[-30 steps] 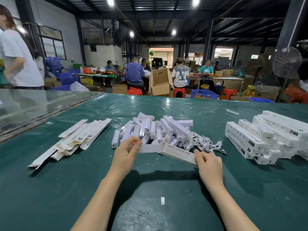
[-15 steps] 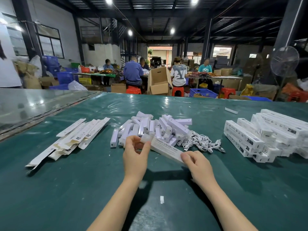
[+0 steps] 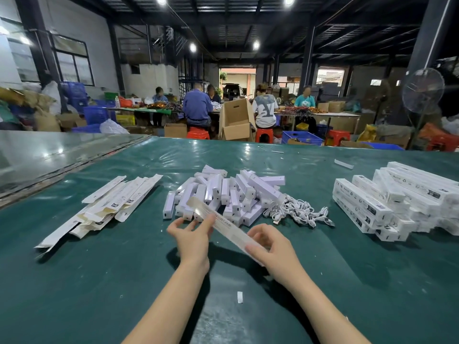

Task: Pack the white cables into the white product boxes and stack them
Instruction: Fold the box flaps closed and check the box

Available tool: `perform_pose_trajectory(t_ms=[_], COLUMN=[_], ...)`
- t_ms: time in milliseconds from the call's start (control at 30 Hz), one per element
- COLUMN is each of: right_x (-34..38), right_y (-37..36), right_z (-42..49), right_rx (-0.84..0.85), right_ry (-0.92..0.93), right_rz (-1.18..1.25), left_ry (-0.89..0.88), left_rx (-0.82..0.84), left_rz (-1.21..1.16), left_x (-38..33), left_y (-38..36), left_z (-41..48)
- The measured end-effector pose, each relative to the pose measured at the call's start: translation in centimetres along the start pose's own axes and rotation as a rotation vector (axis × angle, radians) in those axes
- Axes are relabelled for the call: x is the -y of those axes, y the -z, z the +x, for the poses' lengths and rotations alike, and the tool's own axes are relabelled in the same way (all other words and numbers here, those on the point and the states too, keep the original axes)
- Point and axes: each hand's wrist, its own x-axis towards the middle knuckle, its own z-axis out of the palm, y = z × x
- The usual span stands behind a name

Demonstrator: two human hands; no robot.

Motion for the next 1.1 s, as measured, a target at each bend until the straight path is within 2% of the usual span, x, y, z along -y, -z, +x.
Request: perform_pose_trajectory(t_ms=[67, 133, 200, 267, 333, 400, 467, 500, 567, 633, 733, 833, 900, 967, 1033, 1100], right_x=[0.7, 1.3, 1.1, -0.4, -2.1, -2.9, -3.1, -3.1, -3.2, -3.7, -4.6, -5.1, -5.1, -4.8, -4.4, -4.0], right_y=[-0.9, -1.3, -0.9, 0.0, 1.1, 1.5, 1.3, 1.2, 1.5, 2.2, 2.3, 2.2, 2.3, 2.7, 3.0, 3.1], right_z=[-0.2, -0.2, 0.1, 0.7, 1.1, 1.4, 2.0, 2.3, 3.1, 3.9, 5.0, 5.4, 5.3, 4.8, 3.8, 2.7], right_rx=[0.114, 0.178, 0.08, -0.139, -0.251, -0.231, -0.187, -0.186, -0.214, -0.205, -0.064, -0.055, -0.159, -0.316, -0.46, -0.544], right_ry=[0.032, 0.032, 0.031, -0.011, -0.156, -0.334, -0.385, -0.389, -0.395, -0.36, -0.276, -0.284, -0.232, -0.2, -0.23, -0.259], right_rz=[0.042, 0.14, 0.127, -0.154, -0.424, -0.476, -0.556, -0.586, -0.589, -0.586, -0.721, -0.794, -0.746, -0.564, -0.386, -0.306], left_ry=[0.014, -0.002, -0.145, -0.378, -0.555, -0.585, -0.505, -0.46, -0.431, -0.481, -0.581, -0.639, -0.652, -0.659, -0.66, -0.66], left_rx=[0.007, 0.131, 0.275, 0.374, 0.478, 0.608, 0.714, 0.723, 0.688, 0.673, 0.728, 0.798, 0.816, 0.808, 0.792, 0.781], left_rz=[0.035, 0.186, 0.396, 0.648, 0.956, 1.332, 1.611, 1.676, 1.72, 1.727, 1.692, 1.63, 1.612, 1.598, 1.591, 1.604], left_x=[-0.1, -0.1, -0.2, -1.1, -2.2, -2.7, -2.3, -2.0, -1.4, -1.2, -0.6, -0.1, 0.1, 0.2, 0.3, 0.3], left_y=[0.0, -0.3, -0.3, -0.2, 0.2, 0.4, 0.5, 0.6, 0.5, 0.4, 0.5, 0.4, 0.3, 0.3, 0.3, 0.2], left_z=[0.2, -0.1, -0.5, -0.8, -0.8, -0.8, -1.3, -1.5, -1.8, -1.7, -1.8, -2.3, -2.4, -2.4, -2.4, -2.5])
